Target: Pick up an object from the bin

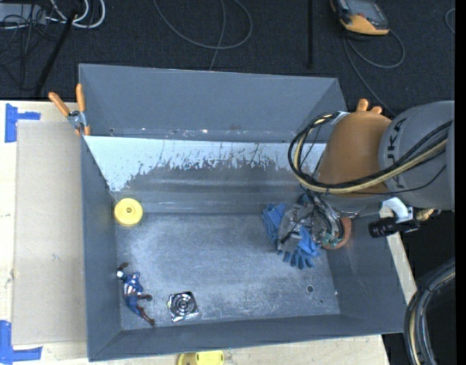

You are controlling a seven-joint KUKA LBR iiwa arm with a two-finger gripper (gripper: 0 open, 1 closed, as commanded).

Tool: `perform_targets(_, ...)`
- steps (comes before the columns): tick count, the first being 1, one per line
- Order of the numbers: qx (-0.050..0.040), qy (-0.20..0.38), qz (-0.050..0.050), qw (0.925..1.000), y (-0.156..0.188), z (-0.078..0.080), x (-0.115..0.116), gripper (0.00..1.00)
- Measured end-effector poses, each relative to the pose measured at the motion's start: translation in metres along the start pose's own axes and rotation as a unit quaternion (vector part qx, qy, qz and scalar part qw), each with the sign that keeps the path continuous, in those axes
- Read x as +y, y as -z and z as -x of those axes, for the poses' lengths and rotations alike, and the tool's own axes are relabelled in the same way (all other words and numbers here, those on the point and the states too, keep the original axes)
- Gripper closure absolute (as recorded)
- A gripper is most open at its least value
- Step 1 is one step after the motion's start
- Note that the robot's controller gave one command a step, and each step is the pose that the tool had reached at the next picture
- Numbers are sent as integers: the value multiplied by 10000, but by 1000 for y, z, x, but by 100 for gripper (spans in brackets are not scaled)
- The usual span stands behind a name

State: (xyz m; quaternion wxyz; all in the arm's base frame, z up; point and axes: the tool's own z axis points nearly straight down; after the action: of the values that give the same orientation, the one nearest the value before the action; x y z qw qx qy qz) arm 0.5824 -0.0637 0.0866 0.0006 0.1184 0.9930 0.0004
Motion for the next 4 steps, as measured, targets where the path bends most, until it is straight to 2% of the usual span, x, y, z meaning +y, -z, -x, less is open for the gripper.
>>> perform_targets(2,2,4,-2,10000,0,0,0,100)
perform_targets(3,9,68,-3,10000,16,11,6,100)
perform_targets(4,10,146,-6,9999,27,8,-9,100)
